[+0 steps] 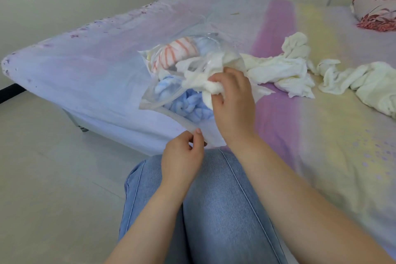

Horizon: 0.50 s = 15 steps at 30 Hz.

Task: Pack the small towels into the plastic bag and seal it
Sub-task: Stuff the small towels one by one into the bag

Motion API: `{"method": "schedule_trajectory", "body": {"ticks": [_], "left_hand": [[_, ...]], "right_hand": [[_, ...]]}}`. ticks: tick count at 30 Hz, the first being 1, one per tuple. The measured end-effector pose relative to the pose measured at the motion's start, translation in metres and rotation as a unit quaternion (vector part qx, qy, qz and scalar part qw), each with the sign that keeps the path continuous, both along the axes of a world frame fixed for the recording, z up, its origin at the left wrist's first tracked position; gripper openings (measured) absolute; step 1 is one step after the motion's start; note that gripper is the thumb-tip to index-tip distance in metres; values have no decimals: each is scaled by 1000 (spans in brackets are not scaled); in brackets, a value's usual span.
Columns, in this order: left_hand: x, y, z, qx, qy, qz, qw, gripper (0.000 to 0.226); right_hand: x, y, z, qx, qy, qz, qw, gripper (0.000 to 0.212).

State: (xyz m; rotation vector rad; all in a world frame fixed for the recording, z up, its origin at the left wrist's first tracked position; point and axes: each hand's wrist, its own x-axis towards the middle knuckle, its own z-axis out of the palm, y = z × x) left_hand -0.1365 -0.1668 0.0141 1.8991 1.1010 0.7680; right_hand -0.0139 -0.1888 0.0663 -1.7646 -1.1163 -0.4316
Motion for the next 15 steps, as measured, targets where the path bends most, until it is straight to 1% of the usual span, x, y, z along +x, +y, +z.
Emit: {"method": "schedule_trajectory", "body": {"ticks": [1,4,5,8,9,11,13,15], "left_hand": [[2,1,2,-4,-9,4,1000,41],[3,3,3,-20,-42,1,999,40],[3,3,2,-24,-49,0,999,40],[2,2,0,-30,-66,-1,997,39],[2,1,0,-28,-67,1,997,38],[3,0,1,-26,-72,3,997,37],[4,-1,1,-22,-76,3,997,37],[6,-3,2,-25,-79,-1,997,38]], "right_hand": [[3,9,-4,16,-12,-4,1000,35],[11,34,-4,49,29,8,998,41],[15,41,-4,48,8,-6,999,41],[24,55,-7,46,-82,-57,994,26],[29,59,-9,48,-91,-64,993,29],[36,65,-6,-2,-118,-68,991,32],[41,73,-1,-100,-122,-91,983,34],[50,87,-1,-231,-64,-98,966,38]]}}
